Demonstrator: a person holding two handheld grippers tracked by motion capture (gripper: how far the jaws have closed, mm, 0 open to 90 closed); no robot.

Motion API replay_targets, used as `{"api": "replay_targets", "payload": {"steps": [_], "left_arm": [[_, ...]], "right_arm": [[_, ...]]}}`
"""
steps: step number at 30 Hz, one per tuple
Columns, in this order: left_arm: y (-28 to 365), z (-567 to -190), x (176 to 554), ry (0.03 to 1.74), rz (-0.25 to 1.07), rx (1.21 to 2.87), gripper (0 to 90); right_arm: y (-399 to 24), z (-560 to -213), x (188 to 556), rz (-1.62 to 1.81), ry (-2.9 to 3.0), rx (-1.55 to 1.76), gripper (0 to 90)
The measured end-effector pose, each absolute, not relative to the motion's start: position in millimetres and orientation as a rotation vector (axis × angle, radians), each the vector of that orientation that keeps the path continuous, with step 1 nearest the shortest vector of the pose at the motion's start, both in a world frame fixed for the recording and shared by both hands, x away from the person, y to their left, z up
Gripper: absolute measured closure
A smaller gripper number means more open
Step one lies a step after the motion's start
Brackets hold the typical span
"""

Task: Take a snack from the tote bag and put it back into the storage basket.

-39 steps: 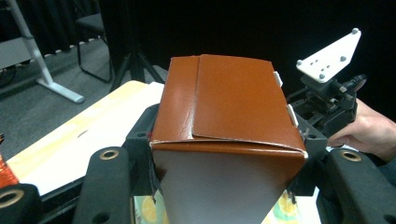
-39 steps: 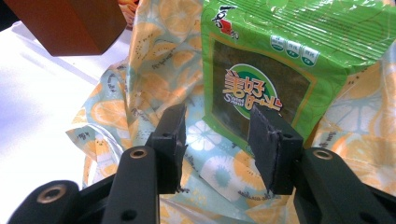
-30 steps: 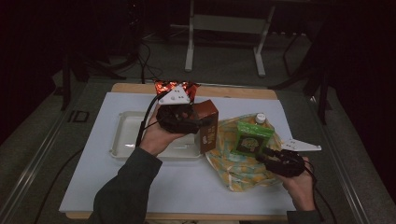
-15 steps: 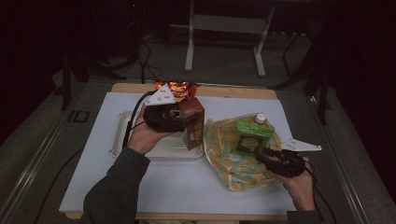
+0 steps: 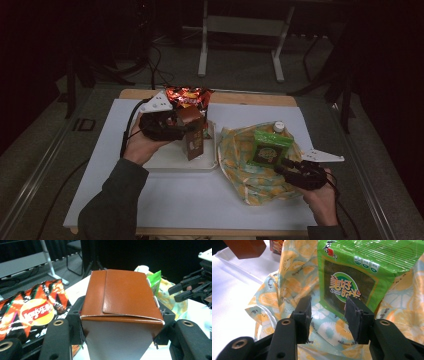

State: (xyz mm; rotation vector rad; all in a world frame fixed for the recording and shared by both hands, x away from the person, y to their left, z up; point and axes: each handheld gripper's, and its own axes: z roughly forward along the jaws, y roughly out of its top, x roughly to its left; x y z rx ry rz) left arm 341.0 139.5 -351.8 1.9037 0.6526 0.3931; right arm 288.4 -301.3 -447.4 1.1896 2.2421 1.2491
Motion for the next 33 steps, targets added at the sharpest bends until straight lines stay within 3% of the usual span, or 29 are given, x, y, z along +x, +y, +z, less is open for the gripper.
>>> {"api": "replay_targets", "payload": {"steps": [16, 33], "left_arm": [[166, -369, 347, 0.719, 0.401, 2.041, 41.9], [145, -386, 356, 0.71, 0.448, 2.179, 41.8]], "right_arm": [[-302, -446, 288, 1.253, 2.235, 1.191, 56.6], [-303, -446, 287, 1.252, 2.233, 1.192, 56.6]]}}
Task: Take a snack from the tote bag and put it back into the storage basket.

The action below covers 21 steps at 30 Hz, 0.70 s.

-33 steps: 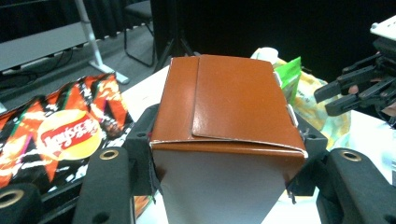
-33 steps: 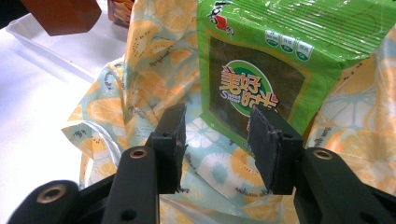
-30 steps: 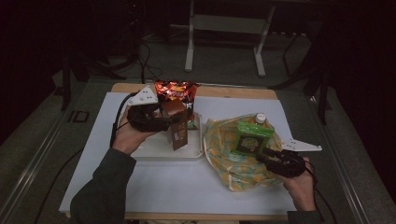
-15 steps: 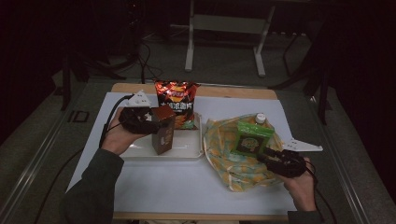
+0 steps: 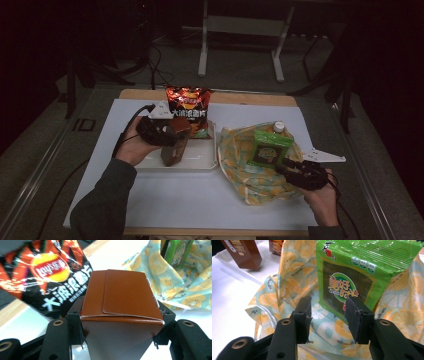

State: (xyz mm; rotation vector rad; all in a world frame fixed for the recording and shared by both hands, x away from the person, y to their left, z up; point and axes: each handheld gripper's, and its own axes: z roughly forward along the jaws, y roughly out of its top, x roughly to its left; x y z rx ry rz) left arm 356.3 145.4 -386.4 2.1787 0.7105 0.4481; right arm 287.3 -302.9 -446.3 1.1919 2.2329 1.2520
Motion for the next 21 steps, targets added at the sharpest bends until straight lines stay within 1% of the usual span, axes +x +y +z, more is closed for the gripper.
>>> {"api": "replay_targets", "payload": {"steps": [3, 11, 21], "left_arm": [[138, -392, 359, 0.692, 0.413, 2.203, 41.7], [117, -397, 363, 0.667, 0.384, 2.154, 39.6], [85, -407, 372, 0.617, 0.315, 2.161, 36.1]], "right_arm": [[-303, -447, 287, 1.252, 2.234, 1.192, 56.6], [-303, -447, 288, 1.249, 2.236, 1.195, 56.4], [-304, -447, 287, 1.246, 2.236, 1.197, 56.1]]}}
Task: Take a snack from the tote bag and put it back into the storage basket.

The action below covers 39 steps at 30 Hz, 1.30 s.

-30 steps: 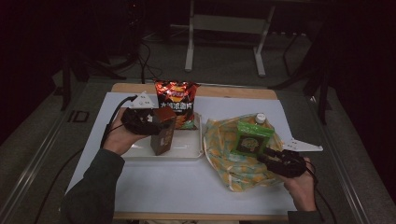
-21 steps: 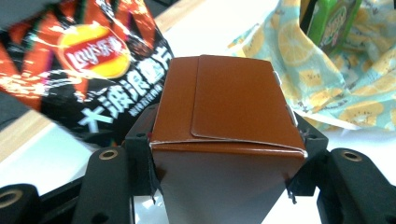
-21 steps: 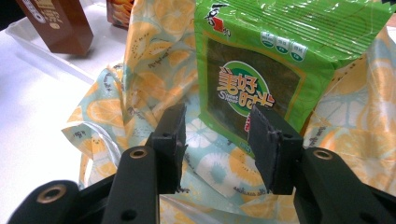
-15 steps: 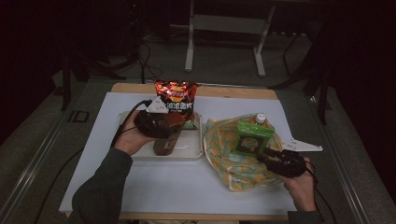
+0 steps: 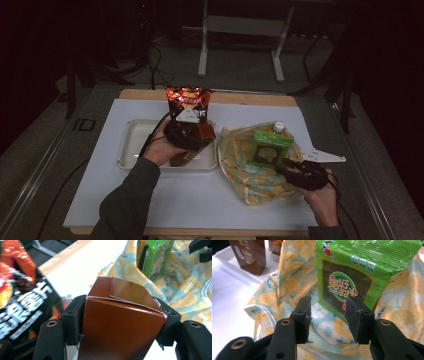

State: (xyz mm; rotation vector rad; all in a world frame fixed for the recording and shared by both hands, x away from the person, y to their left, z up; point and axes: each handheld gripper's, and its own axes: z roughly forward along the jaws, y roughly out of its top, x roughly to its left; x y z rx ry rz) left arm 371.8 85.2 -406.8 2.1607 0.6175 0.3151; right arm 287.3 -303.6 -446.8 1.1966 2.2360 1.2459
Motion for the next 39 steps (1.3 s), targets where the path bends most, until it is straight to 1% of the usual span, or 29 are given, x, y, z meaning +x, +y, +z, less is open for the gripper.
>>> {"api": "replay_targets", "payload": {"steps": [8, 26, 39], "left_arm": [[69, -416, 379, 0.622, 0.276, 2.17, 34.9], [53, -429, 382, 0.579, 0.23, 2.219, 33.1], [55, -441, 381, 0.585, 0.194, 2.264, 29.4]], "right_arm": [[-305, -446, 287, 1.253, 2.23, 1.198, 56.0], [-305, -448, 288, 1.246, 2.238, 1.204, 54.6], [-306, -448, 288, 1.249, 2.237, 1.207, 54.6]]}}
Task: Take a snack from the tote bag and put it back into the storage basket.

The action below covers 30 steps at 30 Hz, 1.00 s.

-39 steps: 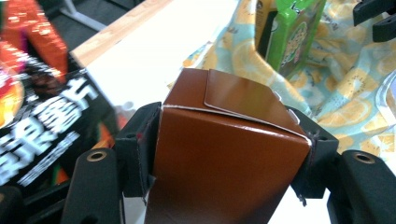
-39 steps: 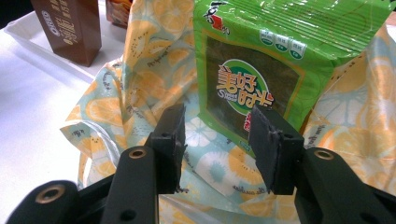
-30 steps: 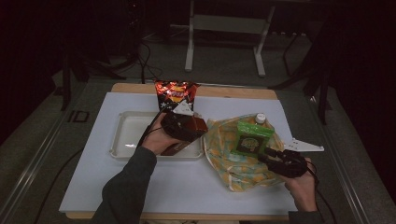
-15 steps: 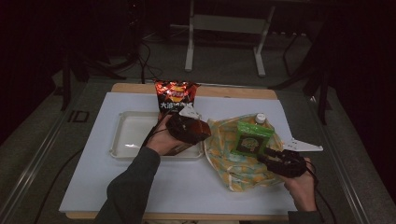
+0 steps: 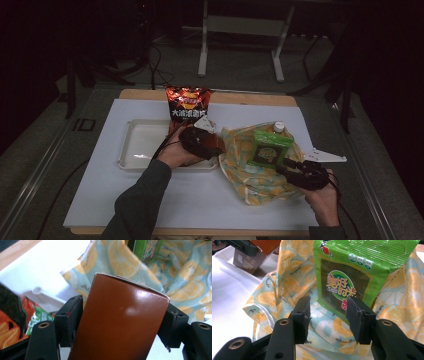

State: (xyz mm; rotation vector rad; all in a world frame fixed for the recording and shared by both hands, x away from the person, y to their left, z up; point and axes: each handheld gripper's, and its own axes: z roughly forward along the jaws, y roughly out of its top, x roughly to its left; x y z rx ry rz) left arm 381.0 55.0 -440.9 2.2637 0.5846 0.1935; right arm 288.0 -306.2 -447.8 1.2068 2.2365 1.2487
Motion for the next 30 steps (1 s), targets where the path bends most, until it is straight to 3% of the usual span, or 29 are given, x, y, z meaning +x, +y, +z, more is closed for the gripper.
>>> {"api": "replay_targets", "payload": {"steps": [18, 30], "left_arm": [[83, -464, 374, 0.661, 0.158, 2.324, 25.1], [73, -473, 371, 0.657, 0.131, 2.385, 23.2]], "right_arm": [[-306, -448, 288, 1.247, 2.237, 1.206, 54.5], [-306, -449, 288, 1.243, 2.239, 1.206, 54.5]]}}
